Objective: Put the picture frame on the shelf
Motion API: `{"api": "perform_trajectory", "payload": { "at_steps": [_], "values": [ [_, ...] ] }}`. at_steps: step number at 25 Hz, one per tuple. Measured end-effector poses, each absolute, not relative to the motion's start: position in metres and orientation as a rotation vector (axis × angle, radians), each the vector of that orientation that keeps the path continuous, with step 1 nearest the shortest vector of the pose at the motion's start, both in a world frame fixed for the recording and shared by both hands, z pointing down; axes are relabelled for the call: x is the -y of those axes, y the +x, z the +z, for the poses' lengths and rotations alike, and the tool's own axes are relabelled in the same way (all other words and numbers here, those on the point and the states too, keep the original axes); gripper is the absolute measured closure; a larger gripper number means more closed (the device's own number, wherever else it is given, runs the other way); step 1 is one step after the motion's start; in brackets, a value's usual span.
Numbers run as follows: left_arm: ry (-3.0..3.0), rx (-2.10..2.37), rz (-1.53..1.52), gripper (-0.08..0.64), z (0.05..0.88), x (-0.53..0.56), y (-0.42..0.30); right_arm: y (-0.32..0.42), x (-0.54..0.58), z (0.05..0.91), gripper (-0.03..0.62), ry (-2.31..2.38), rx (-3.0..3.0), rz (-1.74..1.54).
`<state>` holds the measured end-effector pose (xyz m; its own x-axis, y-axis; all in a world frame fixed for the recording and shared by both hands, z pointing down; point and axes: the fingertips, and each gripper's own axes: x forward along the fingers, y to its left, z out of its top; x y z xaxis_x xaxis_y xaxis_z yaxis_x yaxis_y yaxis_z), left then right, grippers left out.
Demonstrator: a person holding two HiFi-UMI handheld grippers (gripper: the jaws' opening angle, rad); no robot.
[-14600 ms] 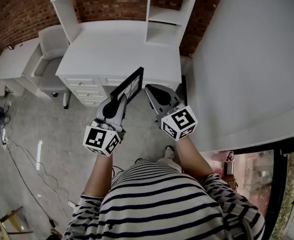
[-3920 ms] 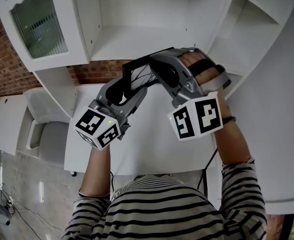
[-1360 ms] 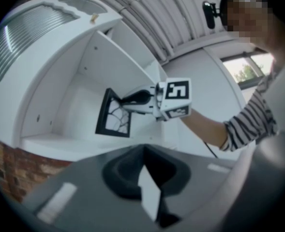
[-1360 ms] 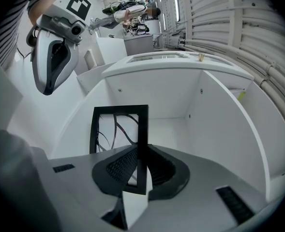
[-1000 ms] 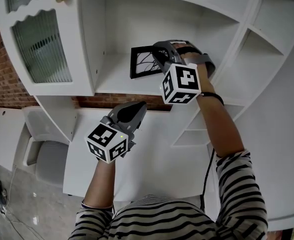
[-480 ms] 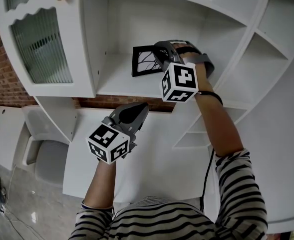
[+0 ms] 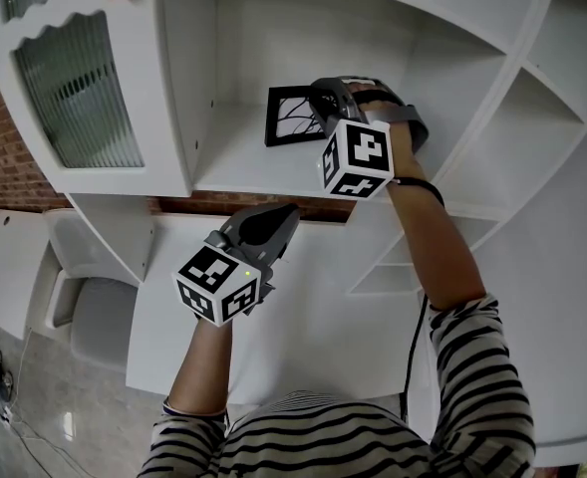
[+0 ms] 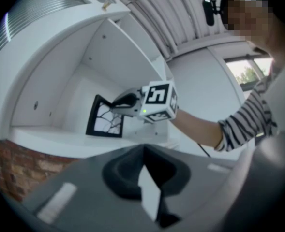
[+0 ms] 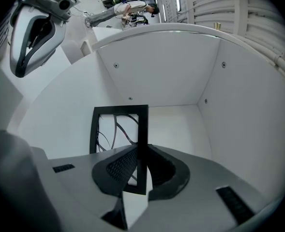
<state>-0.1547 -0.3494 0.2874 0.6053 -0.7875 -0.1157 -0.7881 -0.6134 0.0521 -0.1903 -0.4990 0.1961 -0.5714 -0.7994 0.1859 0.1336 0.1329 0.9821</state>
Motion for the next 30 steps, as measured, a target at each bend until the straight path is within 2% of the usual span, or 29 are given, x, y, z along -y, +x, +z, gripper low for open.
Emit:
{"api": "perform_trajectory", "payload": {
  "at_steps": [30],
  "values": [
    [-2.815, -1.370, 0.194, 0.554, 0.291, 0.352, -0.154, -0.195, 0.512, 0.204, 0.532, 0.681, 1.620, -1.532]
  ]
}}
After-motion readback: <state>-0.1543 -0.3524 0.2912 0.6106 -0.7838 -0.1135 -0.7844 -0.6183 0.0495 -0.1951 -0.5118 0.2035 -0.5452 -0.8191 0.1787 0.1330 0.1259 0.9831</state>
